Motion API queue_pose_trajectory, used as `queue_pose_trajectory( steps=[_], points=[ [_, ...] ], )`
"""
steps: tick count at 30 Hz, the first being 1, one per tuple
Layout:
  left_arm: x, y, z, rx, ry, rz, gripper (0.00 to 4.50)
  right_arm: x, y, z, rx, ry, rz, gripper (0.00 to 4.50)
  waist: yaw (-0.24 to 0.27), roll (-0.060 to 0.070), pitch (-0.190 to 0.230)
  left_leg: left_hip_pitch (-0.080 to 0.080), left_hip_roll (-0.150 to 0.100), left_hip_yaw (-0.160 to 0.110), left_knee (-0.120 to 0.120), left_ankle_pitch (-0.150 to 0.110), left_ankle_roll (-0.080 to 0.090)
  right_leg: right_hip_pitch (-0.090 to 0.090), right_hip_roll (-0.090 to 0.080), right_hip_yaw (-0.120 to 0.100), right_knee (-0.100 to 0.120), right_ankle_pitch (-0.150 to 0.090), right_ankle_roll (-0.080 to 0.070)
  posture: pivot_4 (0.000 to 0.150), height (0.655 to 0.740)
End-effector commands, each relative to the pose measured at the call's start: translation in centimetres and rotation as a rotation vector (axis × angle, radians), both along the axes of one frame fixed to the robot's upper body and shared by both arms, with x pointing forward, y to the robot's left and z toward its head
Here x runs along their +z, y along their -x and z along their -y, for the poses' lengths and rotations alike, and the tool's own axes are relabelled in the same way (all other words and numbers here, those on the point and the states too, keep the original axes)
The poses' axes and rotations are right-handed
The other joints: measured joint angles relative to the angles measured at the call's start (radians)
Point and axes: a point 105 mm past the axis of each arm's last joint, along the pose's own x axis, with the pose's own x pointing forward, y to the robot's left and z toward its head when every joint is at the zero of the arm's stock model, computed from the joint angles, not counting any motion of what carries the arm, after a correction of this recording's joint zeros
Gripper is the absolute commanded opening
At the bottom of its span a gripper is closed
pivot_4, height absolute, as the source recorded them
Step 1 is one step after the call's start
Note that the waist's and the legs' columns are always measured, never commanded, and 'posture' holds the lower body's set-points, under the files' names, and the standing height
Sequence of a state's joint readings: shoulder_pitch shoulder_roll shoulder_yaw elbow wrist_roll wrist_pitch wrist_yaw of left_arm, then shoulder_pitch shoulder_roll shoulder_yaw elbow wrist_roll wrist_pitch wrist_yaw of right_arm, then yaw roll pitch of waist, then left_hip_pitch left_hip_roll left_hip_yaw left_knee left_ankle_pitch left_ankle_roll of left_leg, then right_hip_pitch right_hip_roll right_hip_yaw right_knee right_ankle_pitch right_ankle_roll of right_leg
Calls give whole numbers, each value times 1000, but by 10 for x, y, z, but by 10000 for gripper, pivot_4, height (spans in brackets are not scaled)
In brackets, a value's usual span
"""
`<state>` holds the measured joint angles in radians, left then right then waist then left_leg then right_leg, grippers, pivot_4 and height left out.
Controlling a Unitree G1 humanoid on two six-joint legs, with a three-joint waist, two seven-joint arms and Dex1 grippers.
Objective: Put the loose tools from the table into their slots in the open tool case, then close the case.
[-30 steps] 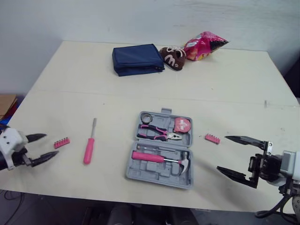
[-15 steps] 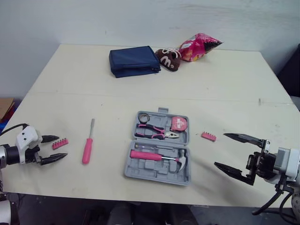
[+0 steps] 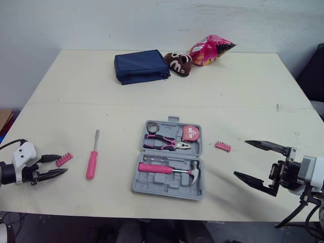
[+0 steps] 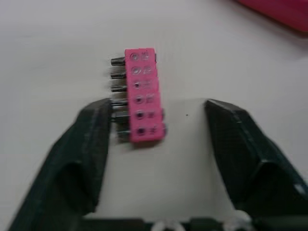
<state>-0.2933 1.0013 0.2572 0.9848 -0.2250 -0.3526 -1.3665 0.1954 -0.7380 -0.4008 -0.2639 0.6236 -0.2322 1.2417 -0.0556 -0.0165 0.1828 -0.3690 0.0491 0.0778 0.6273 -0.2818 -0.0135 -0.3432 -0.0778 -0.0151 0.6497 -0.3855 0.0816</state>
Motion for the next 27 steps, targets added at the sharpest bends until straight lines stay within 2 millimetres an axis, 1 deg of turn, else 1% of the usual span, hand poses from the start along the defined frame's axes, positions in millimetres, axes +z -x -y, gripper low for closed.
queue_pose_trajectory(
  steps=[1, 2, 7, 10, 13, 15, 17, 20, 22, 24, 25, 26, 27],
  points=[
    [-14, 7, 1, 32, 31, -44, 8989, 7, 1, 5, -22, 2, 20, 45000, 2, 1, 0, 0, 0, 0, 0, 0, 0, 0, 0, 0, 0, 0, 0, 1500, 7400],
    [-13, 8, 2, 36, 40, -37, 6550, 7, 1, 5, -24, 0, 18, 45000, 3, 1, 0, 0, 0, 0, 0, 0, 0, 0, 0, 0, 1, 0, 0, 1500, 7400],
    [-12, 11, 9, 24, 57, -7, 6466, 7, 3, 0, -20, -8, 9, 45000, 1, 1, 0, 0, 0, 0, 0, 0, 0, 0, -1, 1, 0, 0, 0, 1500, 7400],
    [3, 4, 18, 30, 109, 86, 6466, 7, 3, -3, -20, -12, 3, 45000, 3, 1, 0, -1, 0, 0, 0, 0, 0, 0, -1, 1, -1, 0, 0, 1500, 7400],
    [16, 1, 28, 20, 152, 131, 6466, 6, 3, -4, -18, -14, -4, 45000, 6, -2, 1, -2, 0, 0, 0, 0, 0, 0, -1, 0, -1, 0, 0, 1500, 7400],
    [15, 5, 32, 4, 121, 118, 6466, 6, 2, -6, -14, -15, -7, 45000, 6, -5, 2, -2, 0, -1, 1, 0, 0, 0, -1, 0, -1, 0, 0, 1500, 7400],
    [11, 9, 33, -10, 86, 106, 6466, 5, 1, -7, -10, -15, -9, 45000, 6, -6, 2, -2, 0, -2, 0, 0, 0, 0, -1, -1, -2, 0, 0, 1500, 7400],
    [1, 19, 36, -86, 11, 63, 6466, 3, -1, -6, -4, -15, -16, 45000, 3, -6, 2, -3, 0, -2, 0, 0, 0, 0, -1, -1, -4, 0, 0, 1500, 7400],
    [-3, 19, 35, -86, -14, 51, 6466, 2, -1, -5, 0, -13, -21, 45000, 3, -6, 2, -3, 0, -2, 0, 0, 0, 0, -1, -1, -4, 0, 0, 1500, 7400],
    [-1, 15, 33, -45, 6, 77, 6466, 1, -1, -5, 2, -13, -22, 45000, 4, -6, 2, -2, 0, -2, 0, 0, 0, 1, -1, -1, -4, 0, 0, 1500, 7400],
    [1, 14, 32, -30, 17, 93, 16494, 1, 0, -5, 3, -12, -22, 45000, 4, -6, 2, -2, 0, -2, 0, 0, 0, 1, -1, -1, -4, 0, 0, 1500, 7400],
    [2, 13, 32, -21, 23, 103, 18620, 1, 1, -4, 3, -12, -22, 45000, 4, -6, 2, -2, 0, -2, 0, 0, 0, 1, -1, -1, -4, 0, 0, 1500, 7400],
    [2, 13, 31, -11, 19, 121, 22260, 1, 1, -4, 3, -11, -22, 45000, 4, -6, 2, -2, 0, -2, 0, 0, 0, 0, -1, -1, -4, 0, 0, 1500, 7400]
  ],
)
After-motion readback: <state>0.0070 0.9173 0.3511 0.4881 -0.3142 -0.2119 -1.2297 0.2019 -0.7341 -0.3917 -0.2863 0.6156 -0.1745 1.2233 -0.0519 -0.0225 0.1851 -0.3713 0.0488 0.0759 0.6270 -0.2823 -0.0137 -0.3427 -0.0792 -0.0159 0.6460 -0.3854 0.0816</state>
